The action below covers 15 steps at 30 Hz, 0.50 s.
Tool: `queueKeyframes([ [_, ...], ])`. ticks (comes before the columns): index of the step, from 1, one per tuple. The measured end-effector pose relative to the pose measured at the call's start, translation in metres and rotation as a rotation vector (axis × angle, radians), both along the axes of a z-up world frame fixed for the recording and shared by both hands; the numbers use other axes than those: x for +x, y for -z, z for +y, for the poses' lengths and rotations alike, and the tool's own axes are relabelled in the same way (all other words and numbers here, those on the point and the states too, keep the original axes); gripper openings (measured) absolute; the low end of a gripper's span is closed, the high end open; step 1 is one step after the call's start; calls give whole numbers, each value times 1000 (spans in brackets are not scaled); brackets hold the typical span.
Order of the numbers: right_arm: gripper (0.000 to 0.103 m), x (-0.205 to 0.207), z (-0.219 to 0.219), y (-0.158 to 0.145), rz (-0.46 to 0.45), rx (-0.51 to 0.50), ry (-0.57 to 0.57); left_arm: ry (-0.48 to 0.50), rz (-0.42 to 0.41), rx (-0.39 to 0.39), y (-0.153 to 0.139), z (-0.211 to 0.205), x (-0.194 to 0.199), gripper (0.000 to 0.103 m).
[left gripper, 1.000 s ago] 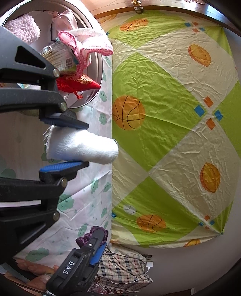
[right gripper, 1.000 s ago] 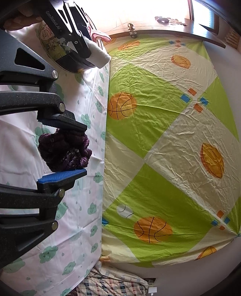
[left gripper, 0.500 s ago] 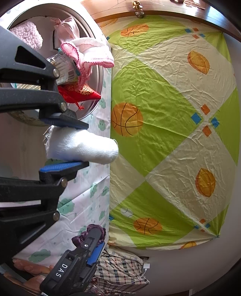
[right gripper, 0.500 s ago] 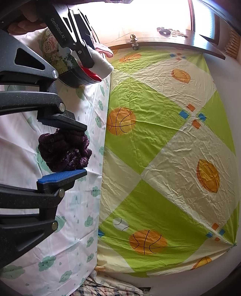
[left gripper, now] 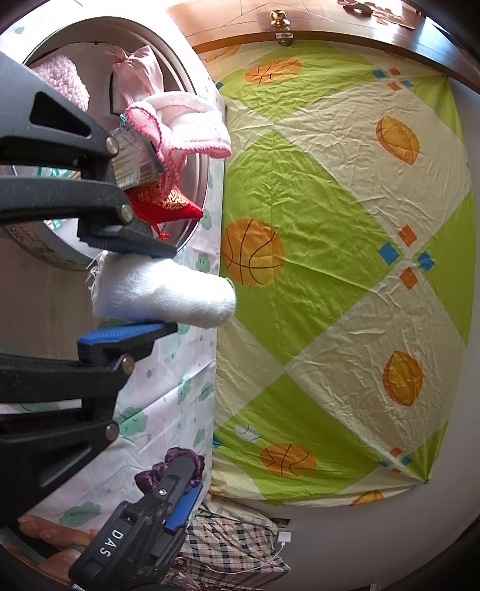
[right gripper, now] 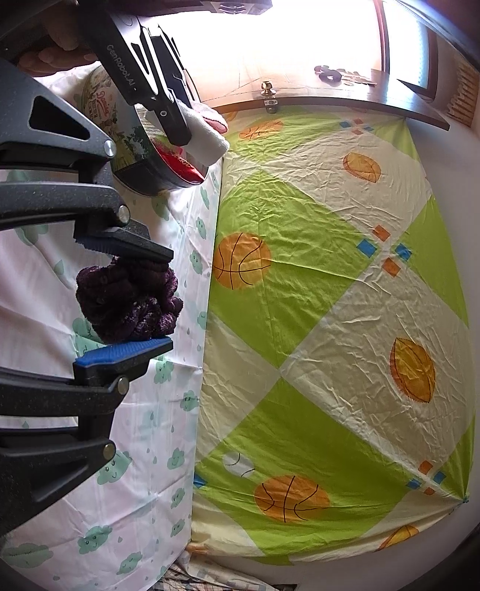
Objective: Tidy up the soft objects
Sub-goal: 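Carry the white towel roll and purple scrunchie over the tin with both tools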
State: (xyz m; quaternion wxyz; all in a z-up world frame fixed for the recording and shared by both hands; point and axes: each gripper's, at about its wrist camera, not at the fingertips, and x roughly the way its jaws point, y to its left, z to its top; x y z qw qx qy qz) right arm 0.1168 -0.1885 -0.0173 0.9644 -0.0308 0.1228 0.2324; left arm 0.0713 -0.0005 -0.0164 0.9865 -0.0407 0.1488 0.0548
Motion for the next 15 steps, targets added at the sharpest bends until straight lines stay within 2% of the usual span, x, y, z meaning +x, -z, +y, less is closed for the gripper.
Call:
queueKeyframes([
  [15, 44, -8, 19, 2, -9, -6, -44, -26, -6, -14, 0, 13, -7, 32],
])
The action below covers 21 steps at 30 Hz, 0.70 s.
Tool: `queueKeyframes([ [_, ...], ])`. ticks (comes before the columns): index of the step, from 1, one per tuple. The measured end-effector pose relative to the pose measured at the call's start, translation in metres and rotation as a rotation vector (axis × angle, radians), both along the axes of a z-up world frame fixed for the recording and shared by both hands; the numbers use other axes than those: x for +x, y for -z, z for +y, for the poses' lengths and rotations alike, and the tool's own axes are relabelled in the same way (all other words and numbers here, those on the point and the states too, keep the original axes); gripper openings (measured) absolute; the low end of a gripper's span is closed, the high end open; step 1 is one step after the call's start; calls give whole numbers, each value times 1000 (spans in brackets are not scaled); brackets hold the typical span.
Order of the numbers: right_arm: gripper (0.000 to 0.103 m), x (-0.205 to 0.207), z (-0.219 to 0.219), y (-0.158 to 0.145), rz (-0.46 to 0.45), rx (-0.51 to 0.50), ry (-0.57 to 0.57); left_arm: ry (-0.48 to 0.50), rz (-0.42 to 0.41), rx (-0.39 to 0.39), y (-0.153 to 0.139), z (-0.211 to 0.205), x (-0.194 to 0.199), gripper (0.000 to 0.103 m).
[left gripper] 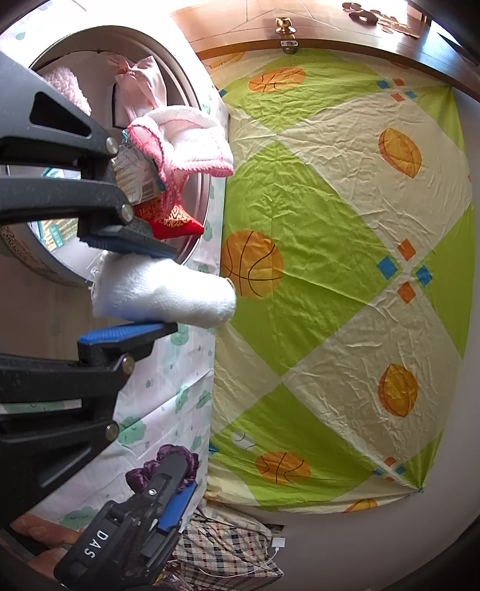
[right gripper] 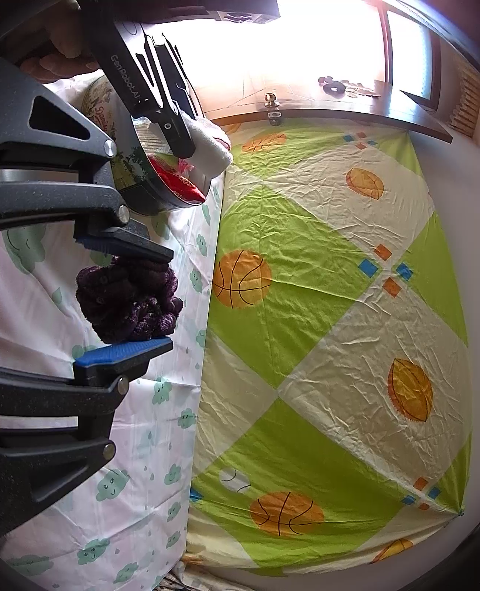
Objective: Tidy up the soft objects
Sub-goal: 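Carry the white towel roll and purple scrunchie over the tin with both tools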
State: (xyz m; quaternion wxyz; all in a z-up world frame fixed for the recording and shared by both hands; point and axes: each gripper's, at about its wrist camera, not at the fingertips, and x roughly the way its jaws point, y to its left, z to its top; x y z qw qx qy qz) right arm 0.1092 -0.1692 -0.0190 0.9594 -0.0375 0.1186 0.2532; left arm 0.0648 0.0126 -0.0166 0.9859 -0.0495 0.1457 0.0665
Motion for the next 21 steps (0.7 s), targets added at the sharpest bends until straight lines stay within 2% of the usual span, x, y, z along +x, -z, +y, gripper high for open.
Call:
queueKeyframes([
  [21, 44, -7, 22, 4, 8, 8, -61, -21, -19, -11, 0, 17, -11, 32],
])
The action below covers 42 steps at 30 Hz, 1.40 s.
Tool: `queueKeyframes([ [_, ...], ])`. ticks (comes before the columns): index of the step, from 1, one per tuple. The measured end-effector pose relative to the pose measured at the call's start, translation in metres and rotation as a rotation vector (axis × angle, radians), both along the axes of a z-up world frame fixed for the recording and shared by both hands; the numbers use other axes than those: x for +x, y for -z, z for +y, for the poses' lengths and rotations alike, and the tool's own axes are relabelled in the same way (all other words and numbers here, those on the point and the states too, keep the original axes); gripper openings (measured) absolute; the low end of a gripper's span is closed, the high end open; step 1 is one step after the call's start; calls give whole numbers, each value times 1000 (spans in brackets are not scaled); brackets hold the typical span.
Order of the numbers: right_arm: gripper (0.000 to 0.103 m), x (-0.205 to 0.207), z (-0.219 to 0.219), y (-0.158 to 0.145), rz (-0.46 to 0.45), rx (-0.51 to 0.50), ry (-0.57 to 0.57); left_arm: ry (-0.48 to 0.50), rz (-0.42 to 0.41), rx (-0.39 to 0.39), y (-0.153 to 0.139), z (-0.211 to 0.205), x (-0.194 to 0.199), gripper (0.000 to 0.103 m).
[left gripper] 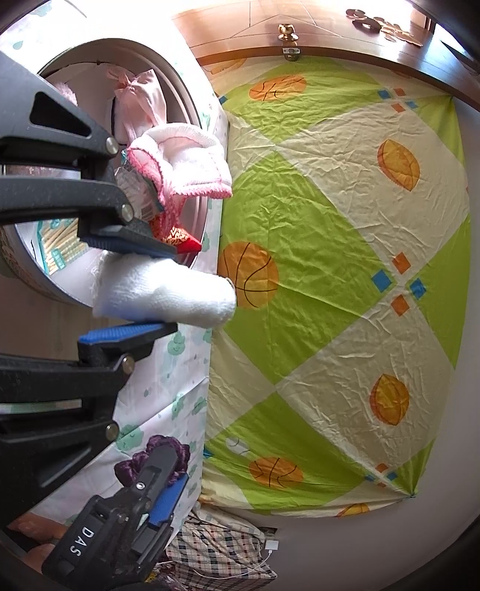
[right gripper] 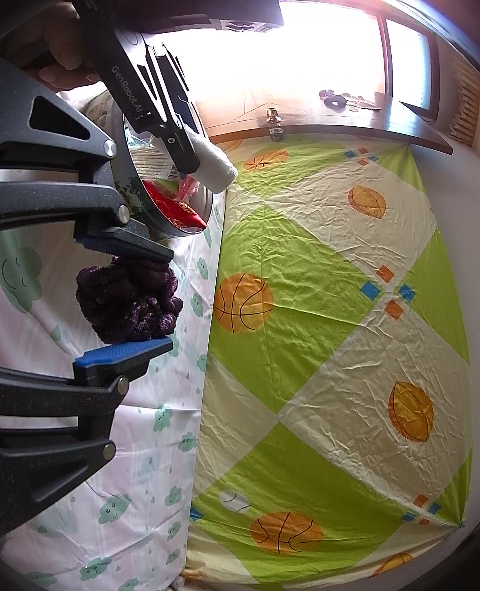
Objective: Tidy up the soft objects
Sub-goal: 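Carry the white towel roll and purple scrunchie over the tin with both tools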
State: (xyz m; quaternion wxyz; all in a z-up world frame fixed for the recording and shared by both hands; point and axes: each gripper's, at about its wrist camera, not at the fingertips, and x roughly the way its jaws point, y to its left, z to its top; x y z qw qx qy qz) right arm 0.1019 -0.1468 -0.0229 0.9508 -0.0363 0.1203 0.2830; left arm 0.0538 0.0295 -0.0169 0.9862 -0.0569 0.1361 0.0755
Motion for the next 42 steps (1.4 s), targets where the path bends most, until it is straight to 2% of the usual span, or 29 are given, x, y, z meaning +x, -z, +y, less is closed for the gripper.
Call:
queueKeyframes([
  [42, 44, -4, 46, 6, 43, 3, -98, -25, -20, -47, 0, 39, -18, 32],
])
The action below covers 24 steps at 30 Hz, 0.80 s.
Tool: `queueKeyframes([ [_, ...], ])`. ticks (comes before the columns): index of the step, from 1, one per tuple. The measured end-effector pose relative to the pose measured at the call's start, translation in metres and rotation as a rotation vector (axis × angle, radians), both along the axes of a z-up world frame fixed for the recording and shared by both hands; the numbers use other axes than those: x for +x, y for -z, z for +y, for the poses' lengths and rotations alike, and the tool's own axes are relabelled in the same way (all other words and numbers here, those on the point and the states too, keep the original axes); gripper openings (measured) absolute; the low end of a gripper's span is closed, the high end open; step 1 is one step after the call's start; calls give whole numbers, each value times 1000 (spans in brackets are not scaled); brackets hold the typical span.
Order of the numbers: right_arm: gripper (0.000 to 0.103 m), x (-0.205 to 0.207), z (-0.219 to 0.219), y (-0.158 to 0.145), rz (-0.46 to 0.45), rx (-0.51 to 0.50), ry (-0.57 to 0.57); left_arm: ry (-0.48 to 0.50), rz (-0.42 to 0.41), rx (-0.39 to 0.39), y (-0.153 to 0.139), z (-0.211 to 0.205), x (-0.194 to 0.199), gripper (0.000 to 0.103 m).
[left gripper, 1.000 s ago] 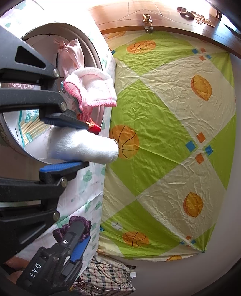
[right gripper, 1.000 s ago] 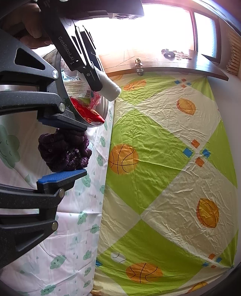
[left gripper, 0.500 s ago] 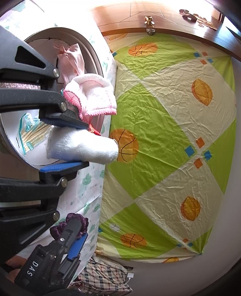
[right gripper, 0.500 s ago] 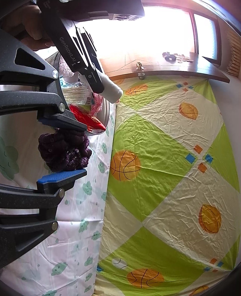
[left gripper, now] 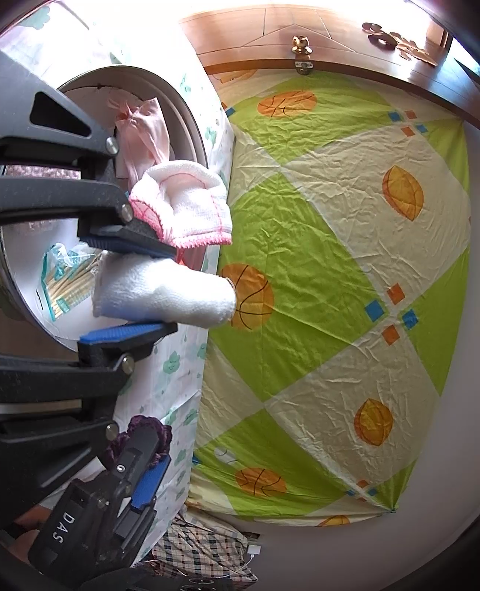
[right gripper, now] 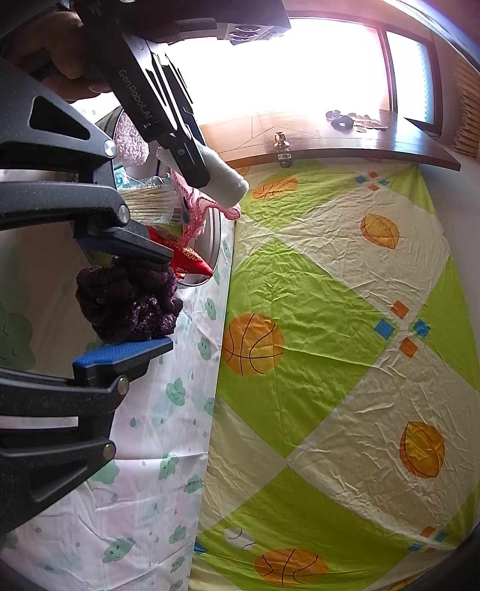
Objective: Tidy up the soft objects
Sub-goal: 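Carry the white towel roll and purple scrunchie over the tin with both tools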
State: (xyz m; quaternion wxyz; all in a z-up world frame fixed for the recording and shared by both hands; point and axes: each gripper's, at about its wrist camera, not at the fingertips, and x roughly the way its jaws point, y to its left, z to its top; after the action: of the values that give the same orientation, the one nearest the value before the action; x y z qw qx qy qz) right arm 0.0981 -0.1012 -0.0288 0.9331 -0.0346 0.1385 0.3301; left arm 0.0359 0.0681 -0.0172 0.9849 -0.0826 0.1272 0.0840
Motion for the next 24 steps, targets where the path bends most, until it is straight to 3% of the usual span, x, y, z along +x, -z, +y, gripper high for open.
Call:
queueKeyframes([
  [8, 44, 0, 11, -3, 2, 3, -24, 5, -13, 0, -8, 5, -8, 32],
  [15, 44, 2, 20, -23, -15, 26, -57, -31, -32, 12, -26, 22, -18, 32],
  [24, 44, 9, 45, -48, -23, 39, -113, -117, 31, 23, -39, 59, -14, 32],
])
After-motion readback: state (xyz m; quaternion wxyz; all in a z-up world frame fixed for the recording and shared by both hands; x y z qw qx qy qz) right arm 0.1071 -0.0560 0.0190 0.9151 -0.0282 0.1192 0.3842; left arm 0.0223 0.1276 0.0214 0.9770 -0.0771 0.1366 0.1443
